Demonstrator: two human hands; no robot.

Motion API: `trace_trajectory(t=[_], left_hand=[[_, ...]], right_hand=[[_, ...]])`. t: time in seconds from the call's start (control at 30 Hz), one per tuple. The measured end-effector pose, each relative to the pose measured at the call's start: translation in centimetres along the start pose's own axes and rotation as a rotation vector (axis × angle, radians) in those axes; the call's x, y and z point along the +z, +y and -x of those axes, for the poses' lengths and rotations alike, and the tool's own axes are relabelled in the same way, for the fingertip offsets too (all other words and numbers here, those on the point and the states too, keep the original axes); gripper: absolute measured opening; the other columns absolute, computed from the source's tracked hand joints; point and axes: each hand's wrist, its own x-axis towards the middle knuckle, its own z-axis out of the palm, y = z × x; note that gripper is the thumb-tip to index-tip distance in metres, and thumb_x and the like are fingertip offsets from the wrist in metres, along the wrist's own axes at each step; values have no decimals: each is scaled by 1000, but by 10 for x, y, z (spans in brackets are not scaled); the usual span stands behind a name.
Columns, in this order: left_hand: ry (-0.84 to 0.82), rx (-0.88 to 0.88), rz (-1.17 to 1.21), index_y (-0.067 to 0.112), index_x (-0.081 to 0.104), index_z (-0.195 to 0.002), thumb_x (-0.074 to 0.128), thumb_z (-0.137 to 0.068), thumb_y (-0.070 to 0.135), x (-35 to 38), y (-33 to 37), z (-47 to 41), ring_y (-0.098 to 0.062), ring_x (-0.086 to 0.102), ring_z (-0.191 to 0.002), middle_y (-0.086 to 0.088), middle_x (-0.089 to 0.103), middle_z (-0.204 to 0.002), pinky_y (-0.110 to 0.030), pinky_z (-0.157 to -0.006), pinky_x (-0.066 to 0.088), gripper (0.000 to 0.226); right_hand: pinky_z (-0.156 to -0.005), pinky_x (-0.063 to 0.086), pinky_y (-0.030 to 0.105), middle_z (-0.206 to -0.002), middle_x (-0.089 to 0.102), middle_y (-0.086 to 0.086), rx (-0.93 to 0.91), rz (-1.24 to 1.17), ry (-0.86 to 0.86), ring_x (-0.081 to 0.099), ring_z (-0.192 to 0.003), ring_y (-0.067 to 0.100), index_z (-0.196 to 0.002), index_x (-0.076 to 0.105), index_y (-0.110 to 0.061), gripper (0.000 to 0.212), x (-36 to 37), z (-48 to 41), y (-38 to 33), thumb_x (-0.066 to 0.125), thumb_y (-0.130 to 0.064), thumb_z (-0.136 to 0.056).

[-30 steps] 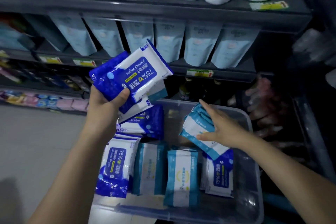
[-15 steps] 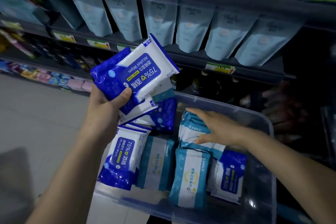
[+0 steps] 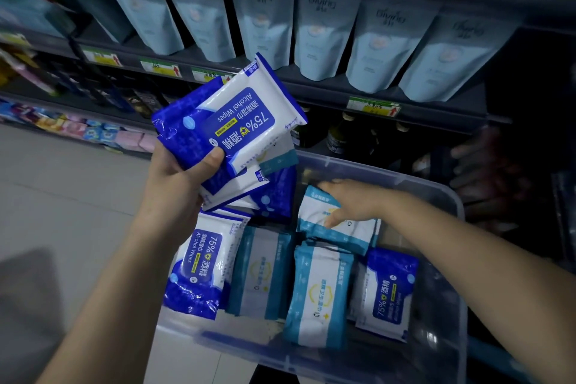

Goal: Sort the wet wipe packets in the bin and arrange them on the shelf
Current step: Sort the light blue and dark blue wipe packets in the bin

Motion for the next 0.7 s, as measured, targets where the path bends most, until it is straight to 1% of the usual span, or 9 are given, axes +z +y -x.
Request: trace_trajectory(t=[0.1, 0.13, 0.23, 0.3, 0.37, 0.43, 0.5, 0.63, 0.7], left_hand=[[-8, -3, 2, 13, 42, -129, 55, -87, -1, 0, 0, 1, -24, 67, -102, -7, 66, -119, -36, -76, 58, 46], [-12, -1, 1, 12, 42, -130, 55, -88, -1, 0, 0, 2, -24, 67, -103, -7, 66, -120, -37, -77, 58, 46], [-18, 4, -1, 10, 41, -133, 55, -88, -2, 0, 0, 4, -25, 66, -104, -8, 66, -120, -38, -78, 58, 48], [-22, 4, 2, 11, 41, -132, 55, -88, -2, 0, 0, 7, -24, 67, -102, -7, 66, -119, -37, -77, 58, 48], [-25, -3, 8, 12, 42, -131, 56, -86, -1, 0, 0, 10, -24, 67, -102, -7, 67, -118, -39, -77, 58, 48], [-27, -6, 4, 12, 43, -130, 56, -86, 0, -1, 0, 12, -25, 67, -102, -8, 67, -118, -39, -78, 58, 48], [-32, -8, 6, 13, 44, -128, 55, -87, 0, -1, 1, 15, -23, 68, -101, -7, 67, -117, -37, -75, 59, 45], [-32, -15, 21, 13, 44, -128, 54, -88, 1, -2, 2, 18, -20, 70, -95, -5, 68, -114, -31, -66, 58, 43], [-30, -15, 26, 13, 45, -126, 54, -88, 0, -3, 3, 19, -18, 70, -92, -4, 69, -111, -29, -63, 57, 41]], right_hand=[[-106, 35, 32, -145, 31, 6, -34, 31, 149, 37, -130, 24, -145, 30, -19, 88, 8, 7, -6, 78, -28, -72], [-103, 38, 34, -142, 35, 4, -48, 40, 212, 41, -126, 24, -144, 34, -19, 85, 10, 9, -6, 78, -27, -72], [-95, 42, 36, -132, 51, 7, -37, 51, 331, 50, -117, 27, -134, 48, -18, 56, 13, 10, -3, 68, -29, -82], [-92, 44, 35, -130, 55, 13, 33, 58, 328, 52, -115, 30, -133, 47, -17, 46, 17, 8, -2, 58, -29, -91], [-88, 43, 36, -128, 54, 17, 79, 73, 290, 52, -114, 32, -135, 42, -14, 42, 20, 7, -2, 48, -29, -96], [-89, 41, 35, -132, 50, 18, 93, 58, 242, 50, -116, 33, -139, 37, -14, 42, 21, 7, -2, 43, -27, -99], [-93, 38, 33, -139, 45, 16, 80, 62, 212, 46, -123, 31, -142, 33, -15, 44, 19, 9, 0, 41, -24, -100], [-107, 27, 31, -153, 28, 8, 51, 48, 175, 31, -136, 26, -146, 28, -17, 47, 16, 12, 1, 38, -20, -101], [-107, 28, 32, -152, 27, 9, 61, 33, 159, 32, -136, 27, -147, 27, -18, 47, 17, 11, -1, 37, -21, -101]])
